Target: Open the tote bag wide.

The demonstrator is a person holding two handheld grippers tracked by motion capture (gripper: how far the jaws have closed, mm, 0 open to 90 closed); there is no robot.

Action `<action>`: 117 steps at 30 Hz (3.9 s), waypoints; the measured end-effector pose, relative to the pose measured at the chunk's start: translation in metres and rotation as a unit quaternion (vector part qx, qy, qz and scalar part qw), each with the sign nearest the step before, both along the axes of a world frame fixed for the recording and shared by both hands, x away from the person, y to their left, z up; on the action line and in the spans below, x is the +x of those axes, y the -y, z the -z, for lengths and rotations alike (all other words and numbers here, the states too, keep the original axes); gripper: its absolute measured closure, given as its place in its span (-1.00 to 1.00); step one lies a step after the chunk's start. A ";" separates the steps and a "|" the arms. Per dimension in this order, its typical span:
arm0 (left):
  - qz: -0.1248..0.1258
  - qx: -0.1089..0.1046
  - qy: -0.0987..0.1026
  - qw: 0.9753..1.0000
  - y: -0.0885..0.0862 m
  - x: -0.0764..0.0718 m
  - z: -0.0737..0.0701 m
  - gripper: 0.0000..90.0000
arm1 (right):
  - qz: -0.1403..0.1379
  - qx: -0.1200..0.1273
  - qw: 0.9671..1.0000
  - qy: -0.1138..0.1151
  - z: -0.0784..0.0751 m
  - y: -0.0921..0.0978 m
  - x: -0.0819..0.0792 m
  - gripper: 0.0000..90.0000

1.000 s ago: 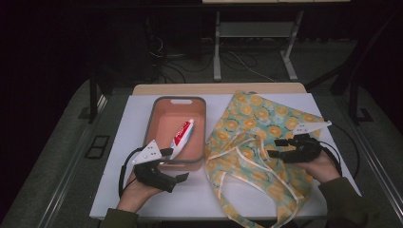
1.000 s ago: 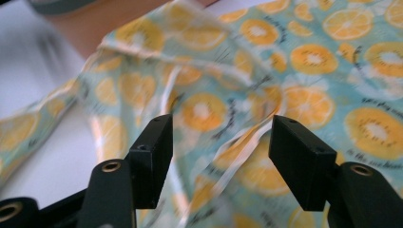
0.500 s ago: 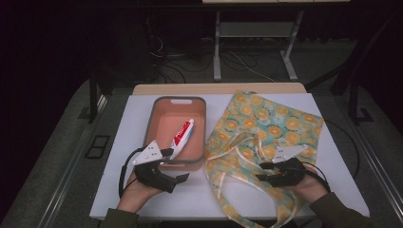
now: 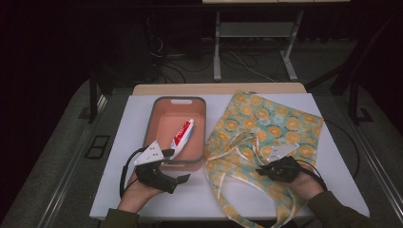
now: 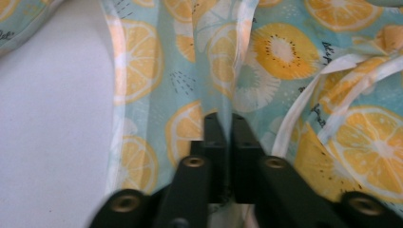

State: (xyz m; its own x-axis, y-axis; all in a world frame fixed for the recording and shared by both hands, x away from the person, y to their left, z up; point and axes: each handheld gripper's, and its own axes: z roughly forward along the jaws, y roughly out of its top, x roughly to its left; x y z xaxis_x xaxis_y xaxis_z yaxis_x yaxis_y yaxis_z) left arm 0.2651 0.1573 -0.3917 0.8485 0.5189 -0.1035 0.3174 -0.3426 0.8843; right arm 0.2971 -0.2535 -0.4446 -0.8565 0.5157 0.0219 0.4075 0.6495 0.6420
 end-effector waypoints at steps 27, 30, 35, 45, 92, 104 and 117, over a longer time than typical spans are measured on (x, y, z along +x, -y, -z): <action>-0.001 0.000 0.001 1.000 0.001 0.002 -0.001 -1.00 | 0.108 0.130 0.985 0.024 -0.044 0.025 0.028 0.97; -0.001 0.000 0.001 1.000 0.001 0.001 -0.001 -1.00 | 0.138 0.122 0.983 0.025 -0.039 0.031 0.042 0.97; -0.001 0.000 0.001 1.000 0.000 0.001 -0.001 -1.00 | 0.179 0.093 0.979 0.010 -0.024 0.038 0.059 0.97; -0.001 -0.002 0.002 1.000 0.000 0.001 -0.001 -1.00 | 0.194 0.080 0.977 0.021 -0.024 0.043 0.057 0.31; 0.002 -0.001 0.008 1.000 0.004 0.004 -0.008 -1.00 | 0.090 0.118 0.989 0.022 -0.042 0.007 0.040 0.98; 0.003 -0.006 0.023 1.000 0.007 0.029 -0.033 -1.00 | 0.144 0.157 0.976 0.049 -0.059 0.009 0.066 0.98; -0.029 0.002 0.029 0.999 0.013 0.089 -0.042 -0.99 | 0.139 0.148 0.978 0.042 -0.052 0.011 0.065 0.98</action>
State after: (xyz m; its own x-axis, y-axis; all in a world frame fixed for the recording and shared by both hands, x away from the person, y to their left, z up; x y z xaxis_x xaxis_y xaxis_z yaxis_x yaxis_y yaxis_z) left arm 0.3542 0.1442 -0.3502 0.8219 0.5671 -0.0531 0.2852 -0.3290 0.9003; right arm 0.3619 -0.2649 -0.3924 -0.6897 0.7103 0.1408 0.4797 0.3026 0.8236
